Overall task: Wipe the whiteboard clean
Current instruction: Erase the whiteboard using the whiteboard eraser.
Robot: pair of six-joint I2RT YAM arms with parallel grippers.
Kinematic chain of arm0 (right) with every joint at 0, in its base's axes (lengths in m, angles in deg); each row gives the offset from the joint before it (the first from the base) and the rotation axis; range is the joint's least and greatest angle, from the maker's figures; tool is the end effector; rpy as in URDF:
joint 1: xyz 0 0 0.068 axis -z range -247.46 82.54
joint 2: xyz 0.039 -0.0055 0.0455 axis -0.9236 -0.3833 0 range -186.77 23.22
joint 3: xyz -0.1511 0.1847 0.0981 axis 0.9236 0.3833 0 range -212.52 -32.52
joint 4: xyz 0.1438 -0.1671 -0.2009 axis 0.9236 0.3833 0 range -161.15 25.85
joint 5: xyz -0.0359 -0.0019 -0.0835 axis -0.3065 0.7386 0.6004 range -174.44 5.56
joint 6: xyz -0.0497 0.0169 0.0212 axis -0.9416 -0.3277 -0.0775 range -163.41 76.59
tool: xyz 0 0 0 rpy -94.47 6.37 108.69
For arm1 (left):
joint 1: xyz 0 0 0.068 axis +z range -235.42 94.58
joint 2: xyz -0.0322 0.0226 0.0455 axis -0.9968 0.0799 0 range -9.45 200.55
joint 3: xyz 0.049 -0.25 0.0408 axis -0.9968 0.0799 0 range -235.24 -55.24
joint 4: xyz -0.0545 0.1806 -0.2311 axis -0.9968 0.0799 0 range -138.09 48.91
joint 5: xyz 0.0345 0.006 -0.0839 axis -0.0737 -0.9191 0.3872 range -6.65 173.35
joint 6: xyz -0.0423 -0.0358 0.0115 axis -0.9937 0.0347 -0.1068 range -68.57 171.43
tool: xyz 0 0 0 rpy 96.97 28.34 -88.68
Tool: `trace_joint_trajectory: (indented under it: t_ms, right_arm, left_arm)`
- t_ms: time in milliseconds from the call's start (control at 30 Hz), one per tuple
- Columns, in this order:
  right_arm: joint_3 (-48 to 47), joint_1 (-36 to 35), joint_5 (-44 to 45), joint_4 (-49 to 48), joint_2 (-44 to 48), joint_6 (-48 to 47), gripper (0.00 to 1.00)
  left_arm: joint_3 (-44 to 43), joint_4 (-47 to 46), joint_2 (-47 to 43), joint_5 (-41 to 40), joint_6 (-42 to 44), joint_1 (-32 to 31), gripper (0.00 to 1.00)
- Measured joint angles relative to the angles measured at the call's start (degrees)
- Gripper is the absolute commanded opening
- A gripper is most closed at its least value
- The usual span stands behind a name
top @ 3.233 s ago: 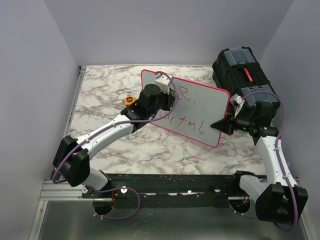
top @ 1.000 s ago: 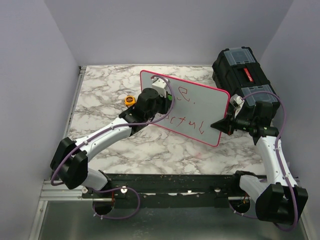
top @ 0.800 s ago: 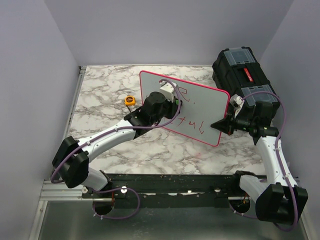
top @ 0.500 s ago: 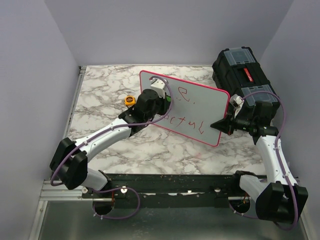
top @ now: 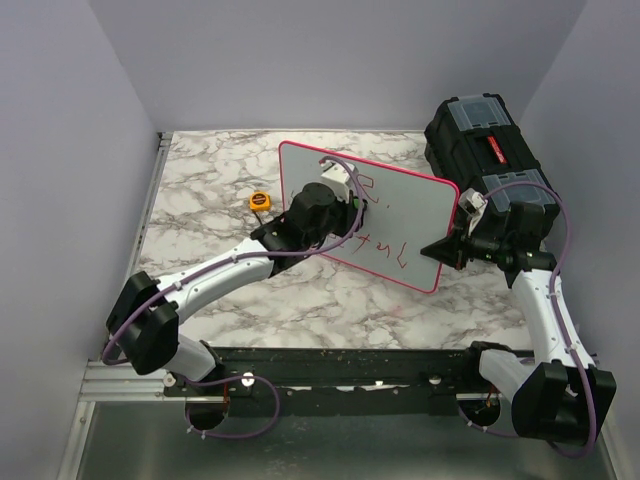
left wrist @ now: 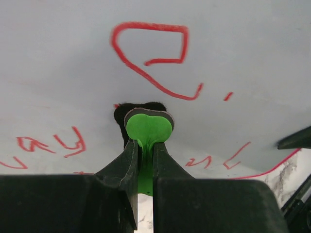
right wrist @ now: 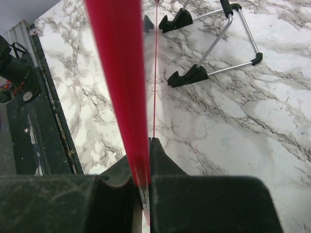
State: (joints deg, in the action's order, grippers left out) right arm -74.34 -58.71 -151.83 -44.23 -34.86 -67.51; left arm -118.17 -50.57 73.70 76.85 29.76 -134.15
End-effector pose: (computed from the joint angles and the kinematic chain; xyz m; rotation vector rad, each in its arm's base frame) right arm 0.2458 -0.0008 0.2417 -0.7881 1.7895 0.9717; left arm 0.2576 -0.2868 0.2841 0.3764 1.9087 -0.7279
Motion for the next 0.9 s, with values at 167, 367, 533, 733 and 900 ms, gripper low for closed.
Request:
trace_joint_trajectory:
  t_ms: [167,367,533,733,900]
  right_arm:
    - [0.0,0.0,0.0,0.1,0.0,0.2,0.01]
    - [0.0,0.0,0.0,0.2,0.0,0.7,0.01]
    - [0.0,0.0,0.0,0.2,0.0,0.7,0.01]
    - [0.0,0.0,0.0,0.2,0.0,0.7,0.01]
    - [0.0,0.0,0.0,0.2,0.0,1.3,0.00]
  left_arm:
    - [1.0,-0.5,-0.4,0.0,-0.5,4.0,0.00]
    - [3.0,-0.9,-0.9,0.2,-2.0,6.9,0.00]
    - [1.4,-0.9,0.4,-0.1,-2.2,2.3,0.00]
    - [-1.8,-0.8,2.6,-1.2,-1.9,-2.1,0.00]
    - [-1.8,-0.6,2.7,-2.2,-1.5,-0.5,0.00]
